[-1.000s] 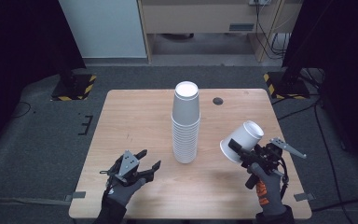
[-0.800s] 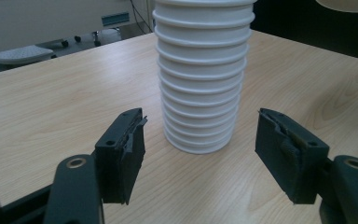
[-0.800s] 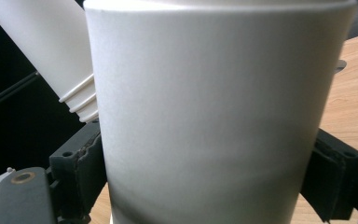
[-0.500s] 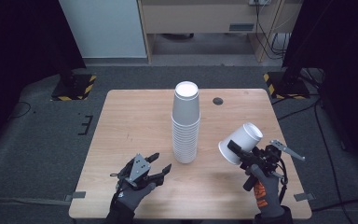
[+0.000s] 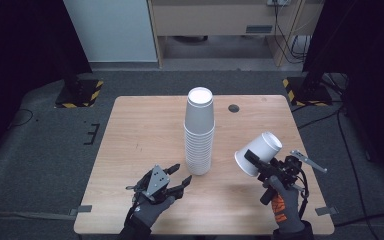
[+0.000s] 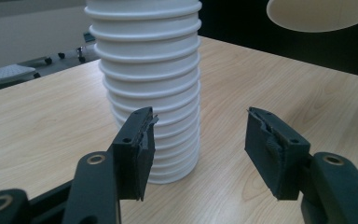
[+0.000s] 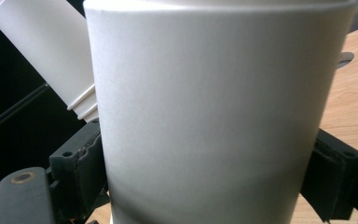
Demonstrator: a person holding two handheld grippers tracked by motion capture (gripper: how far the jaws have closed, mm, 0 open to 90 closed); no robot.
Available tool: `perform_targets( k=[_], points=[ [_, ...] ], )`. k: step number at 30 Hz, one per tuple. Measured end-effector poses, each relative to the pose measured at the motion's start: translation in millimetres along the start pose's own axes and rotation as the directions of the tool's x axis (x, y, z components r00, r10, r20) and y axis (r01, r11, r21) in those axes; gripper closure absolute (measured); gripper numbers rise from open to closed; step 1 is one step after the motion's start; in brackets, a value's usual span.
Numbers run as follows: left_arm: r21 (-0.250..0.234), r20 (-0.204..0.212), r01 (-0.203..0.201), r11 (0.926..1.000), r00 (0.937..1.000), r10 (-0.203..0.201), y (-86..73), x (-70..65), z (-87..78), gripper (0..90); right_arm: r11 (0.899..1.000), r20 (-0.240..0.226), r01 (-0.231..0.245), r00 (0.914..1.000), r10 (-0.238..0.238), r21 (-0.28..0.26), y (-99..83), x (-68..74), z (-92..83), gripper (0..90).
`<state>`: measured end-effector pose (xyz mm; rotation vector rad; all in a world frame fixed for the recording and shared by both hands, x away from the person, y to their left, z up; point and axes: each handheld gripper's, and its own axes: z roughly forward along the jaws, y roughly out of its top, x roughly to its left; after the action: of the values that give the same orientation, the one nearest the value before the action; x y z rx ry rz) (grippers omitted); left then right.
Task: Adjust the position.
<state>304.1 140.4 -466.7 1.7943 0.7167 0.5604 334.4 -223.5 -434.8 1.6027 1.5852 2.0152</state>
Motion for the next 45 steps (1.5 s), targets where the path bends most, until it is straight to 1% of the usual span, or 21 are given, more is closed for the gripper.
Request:
perform_targets(
  k=[7, 11, 12, 15, 16, 17, 21, 29, 35, 38, 42, 45],
  points=[
    [-0.018, 0.015, -0.008, 0.9998, 0.9999, 0.008, 6.7, -6.0, 5.5, 42.8, 1.000, -0.002, -0.012, 0.9999, 0.012, 0.006, -1.4, -1.4, 0.9, 14.9],
    [-0.025, 0.027, -0.017, 0.9996, 0.9995, 0.017, 10.1, -13.0, 13.4, 43.5, 1.000, -0.009, -0.015, 0.9999, 0.015, 0.005, -1.8, -0.8, 1.3, 14.9],
    [-0.025, 0.027, -0.017, 0.9996, 0.9995, 0.017, 10.1, -13.0, 13.4, 43.8, 1.000, -0.009, -0.015, 0.9999, 0.015, 0.005, -1.8, -0.8, 1.3, 14.9],
    [-0.028, 0.040, -0.029, 0.9992, 0.9987, 0.031, 13.4, -20.1, 20.6, 44.6, 1.000, -0.015, -0.019, 0.9997, 0.019, 0.006, -2.1, -0.2, 1.4, 14.9],
    [-0.028, 0.040, -0.029, 0.9992, 0.9987, 0.031, 13.4, -20.1, 20.6, 45.1, 1.000, -0.015, -0.019, 0.9997, 0.019, 0.006, -2.1, -0.2, 1.4, 14.9],
    [-0.028, 0.044, -0.039, 0.9988, 0.9982, 0.040, 15.0, -22.5, 23.3, 45.3, 1.000, -0.017, -0.022, 0.9996, 0.022, 0.005, -2.2, -0.2, 1.5, 14.9],
    [-0.037, 0.054, -0.040, 0.9985, 0.9977, 0.042, 18.0, -27.5, 29.0, 46.6, 1.000, -0.017, -0.025, 0.9995, 0.026, 0.007, -2.1, 0.1, 1.0, 14.9],
    [-0.052, 0.065, -0.047, 0.9976, 0.9966, 0.050, 21.4, -32.4, 36.0, 48.2, 1.000, -0.018, -0.026, 0.9995, 0.027, 0.011, -3.3, 0.4, 2.0, 14.9],
    [-0.063, 0.071, -0.049, 0.9968, 0.9961, 0.053, 27.6, -36.1, 45.1, 48.9, 1.000, -0.016, -0.027, 0.9995, 0.027, 0.010, -3.9, 0.0, 2.0, 14.9],
    [-0.070, 0.076, -0.052, 0.9962, 0.9954, 0.058, 29.3, -38.2, 48.5, 48.9, 0.999, -0.021, -0.038, 0.9991, 0.038, 0.011, -4.2, -0.2, 2.1, 14.9],
    [-0.075, 0.083, -0.058, 0.9954, 0.9944, 0.065, 31.3, -40.6, 53.0, 48.9, 0.999, -0.020, -0.041, 0.9990, 0.041, 0.013, -4.5, -0.6, 2.2, 14.9],
    [-0.079, 0.089, -0.052, 0.9955, 0.9943, 0.059, 32.6, -41.1, 57.0, 48.9, 0.999, -0.025, -0.046, 0.9986, 0.046, 0.012, -5.0, -0.6, 2.8, 14.9]
  ],
)
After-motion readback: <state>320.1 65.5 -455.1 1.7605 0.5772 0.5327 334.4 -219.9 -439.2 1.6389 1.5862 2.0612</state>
